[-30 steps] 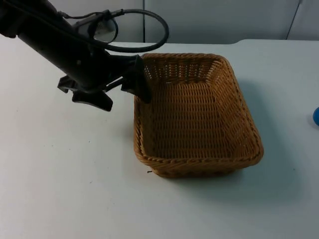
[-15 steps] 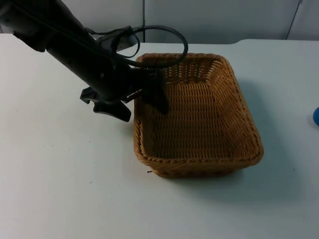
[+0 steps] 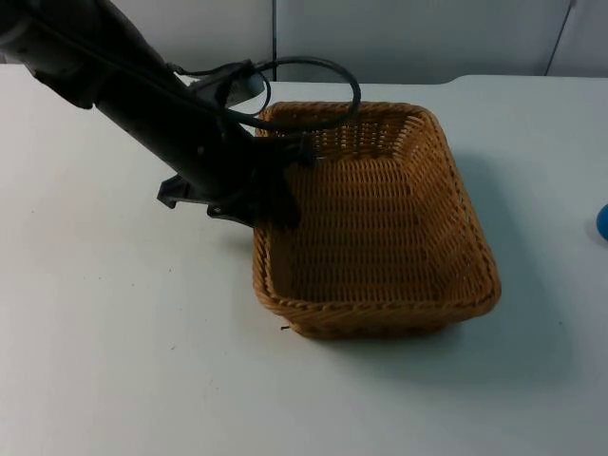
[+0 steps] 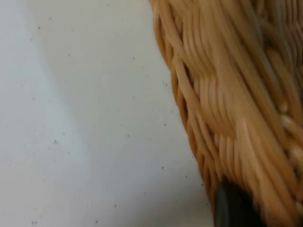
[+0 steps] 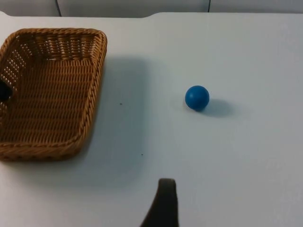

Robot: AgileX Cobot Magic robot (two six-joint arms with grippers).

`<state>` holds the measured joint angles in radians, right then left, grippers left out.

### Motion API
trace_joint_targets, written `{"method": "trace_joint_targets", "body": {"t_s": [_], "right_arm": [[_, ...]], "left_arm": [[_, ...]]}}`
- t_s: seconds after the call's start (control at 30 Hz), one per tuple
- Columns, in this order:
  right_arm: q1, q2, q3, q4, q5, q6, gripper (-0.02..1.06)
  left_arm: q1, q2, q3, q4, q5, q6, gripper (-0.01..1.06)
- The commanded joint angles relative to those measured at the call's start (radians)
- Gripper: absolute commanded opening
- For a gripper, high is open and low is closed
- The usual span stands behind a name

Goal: Pick up the basket with the left hand and place the ball into the basket with the right hand.

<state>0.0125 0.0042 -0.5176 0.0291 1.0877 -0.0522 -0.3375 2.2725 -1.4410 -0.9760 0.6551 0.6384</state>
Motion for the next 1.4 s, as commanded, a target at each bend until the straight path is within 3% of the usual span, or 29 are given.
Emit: {"method": "trace_joint_targets", "body": {"t_s": [0.0,0.3,0.4,0.83,1.03,1.17,1.37], "right_arm": [[-0.005,-0.004,0.006,-0.005,-0.01,0.001,0.73],[-0.005,-0.004,0.006,-0.005,-0.01,0.001,0.73],[-0.005,-0.004,0.006,-0.005,-0.01,0.001,0.73],[-0.005,-0.004,0.006,-0.005,-0.01,0.001,0.73],[-0.005,-0.004,0.006,-0.005,-0.01,0.001,0.73],[-0.005,-0.004,0.006,-0.005,-0.01,0.001,0.73],[-0.005,-0.004,0.006,-0.005,-0.01,0.001,0.73]], "left_arm": [[-0.007,-0.001,-0.004,-0.021,0.001,-0.002,0.23],[-0.007,-0.003,-0.004,-0.07,-0.021,-0.023,0.19],[-0.007,-0.028,-0.004,-0.072,-0.027,-0.047,0.0],[-0.007,-0.167,-0.003,-0.061,-0.048,-0.235,0.0],[-0.007,-0.232,0.0,0.049,0.015,-0.395,0.0],[-0.007,-0.279,0.0,0.214,0.062,-0.527,0.0],[-0.004,-0.326,0.0,0.352,0.104,-0.604,0.0]]}}
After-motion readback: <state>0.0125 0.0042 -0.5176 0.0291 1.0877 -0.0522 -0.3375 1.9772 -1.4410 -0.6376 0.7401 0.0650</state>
